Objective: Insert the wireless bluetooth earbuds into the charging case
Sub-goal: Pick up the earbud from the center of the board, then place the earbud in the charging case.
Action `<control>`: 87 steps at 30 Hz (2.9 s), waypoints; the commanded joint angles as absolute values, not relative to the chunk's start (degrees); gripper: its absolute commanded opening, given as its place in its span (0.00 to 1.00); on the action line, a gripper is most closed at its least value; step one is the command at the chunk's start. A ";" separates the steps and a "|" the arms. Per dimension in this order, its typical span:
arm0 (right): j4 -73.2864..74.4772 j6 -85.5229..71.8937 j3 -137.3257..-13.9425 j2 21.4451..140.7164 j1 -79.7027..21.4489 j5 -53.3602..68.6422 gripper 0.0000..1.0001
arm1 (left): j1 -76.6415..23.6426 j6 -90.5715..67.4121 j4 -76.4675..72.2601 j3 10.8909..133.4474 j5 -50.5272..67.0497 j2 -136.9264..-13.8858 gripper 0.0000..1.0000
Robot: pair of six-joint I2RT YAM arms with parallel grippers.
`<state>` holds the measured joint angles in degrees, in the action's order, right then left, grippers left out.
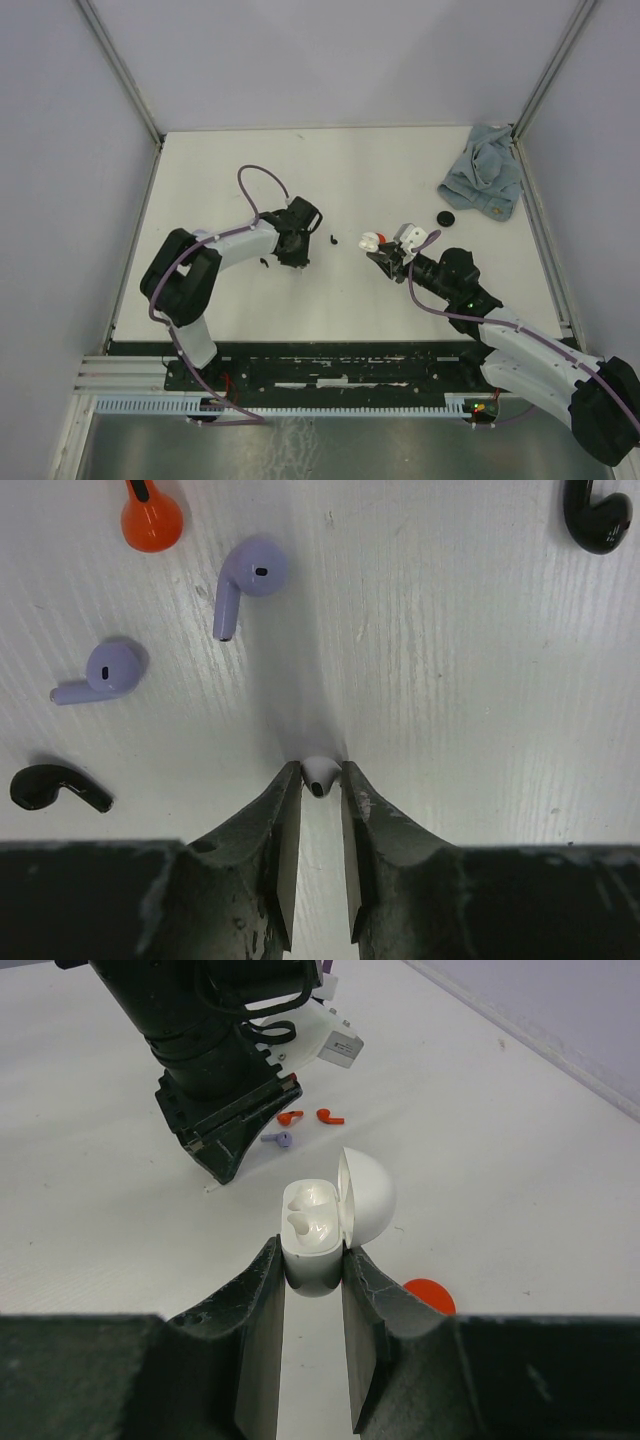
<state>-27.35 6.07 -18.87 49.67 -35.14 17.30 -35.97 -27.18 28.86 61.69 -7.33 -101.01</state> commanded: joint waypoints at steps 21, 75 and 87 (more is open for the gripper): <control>-31.26 1.39 -21.45 51.76 -35.06 20.12 0.02 | -35.73 -24.43 0.47 51.88 6.59 -77.49 0.11; -49.71 -15.91 -26.17 53.42 -35.14 31.49 0.02 | -39.99 -18.64 -53.27 33.52 29.71 -67.11 0.07; -50.39 -15.91 -25.66 52.63 -35.14 31.61 0.02 | -40.43 -16.40 -49.96 33.66 31.44 -66.10 0.15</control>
<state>-44.49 -15.20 -24.21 54.08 -35.14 30.65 -39.81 -20.10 -51.92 33.67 30.17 -67.02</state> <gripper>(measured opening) 0.327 0.207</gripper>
